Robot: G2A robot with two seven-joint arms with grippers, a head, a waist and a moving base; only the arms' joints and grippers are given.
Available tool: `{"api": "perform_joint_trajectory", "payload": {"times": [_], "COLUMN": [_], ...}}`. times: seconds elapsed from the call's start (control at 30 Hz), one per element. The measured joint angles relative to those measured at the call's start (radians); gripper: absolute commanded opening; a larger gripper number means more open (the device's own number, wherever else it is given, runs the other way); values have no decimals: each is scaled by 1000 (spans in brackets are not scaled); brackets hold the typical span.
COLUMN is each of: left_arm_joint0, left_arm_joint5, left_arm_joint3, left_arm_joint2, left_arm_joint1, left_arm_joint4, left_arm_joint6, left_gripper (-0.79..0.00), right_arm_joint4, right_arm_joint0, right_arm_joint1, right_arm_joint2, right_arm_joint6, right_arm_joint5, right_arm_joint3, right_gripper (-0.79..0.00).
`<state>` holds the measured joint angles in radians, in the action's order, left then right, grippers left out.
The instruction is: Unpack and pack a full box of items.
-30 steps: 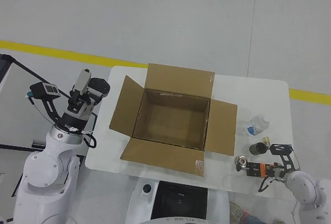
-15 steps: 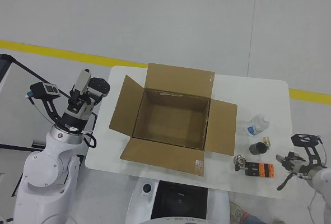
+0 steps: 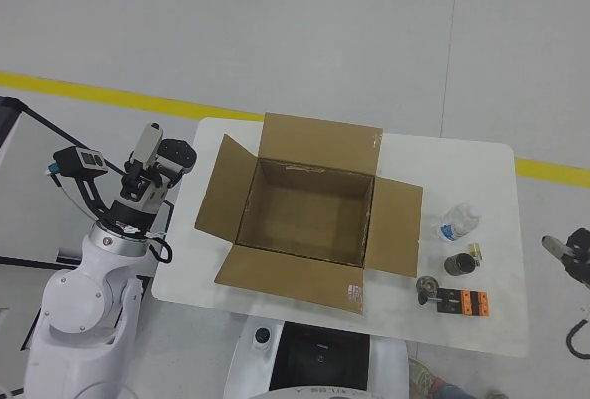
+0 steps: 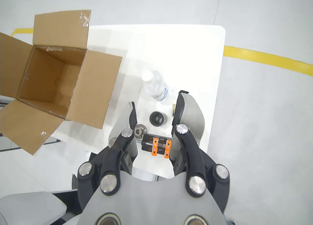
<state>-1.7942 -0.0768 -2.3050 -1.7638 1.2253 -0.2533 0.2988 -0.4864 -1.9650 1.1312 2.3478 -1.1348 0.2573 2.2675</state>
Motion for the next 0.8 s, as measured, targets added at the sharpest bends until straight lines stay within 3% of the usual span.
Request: {"api": "perform_joint_trajectory", "payload": {"times": [0.13,0.17,0.27,0.57,0.8], "left_arm_joint0": [0,0,0,0,0], "left_arm_joint5": [0,0,0,0,0], "left_arm_joint3": [0,0,0,0,0], "left_arm_joint2": [0,0,0,0,0], "left_arm_joint1": [0,0,0,0,0], "left_arm_joint4": [0,0,0,0,0], "left_arm_joint6": [0,0,0,0,0], "left_gripper": [0,0,0,0,0], "right_arm_joint4": [-1,-1,-29,-428,-616], "right_arm_joint0": [1,1,-5,-126,-50], "right_arm_joint1": [0,0,4,41,51], "right_arm_joint2": [0,0,-5,-315,-496], "right_arm_joint6": [-1,-1,29,544,765], "right_arm_joint5": [-1,-2,-4,-38,-107], "right_arm_joint3": [0,0,-13,-120,-275], "right_gripper": [-431,0,0,0,0]}}
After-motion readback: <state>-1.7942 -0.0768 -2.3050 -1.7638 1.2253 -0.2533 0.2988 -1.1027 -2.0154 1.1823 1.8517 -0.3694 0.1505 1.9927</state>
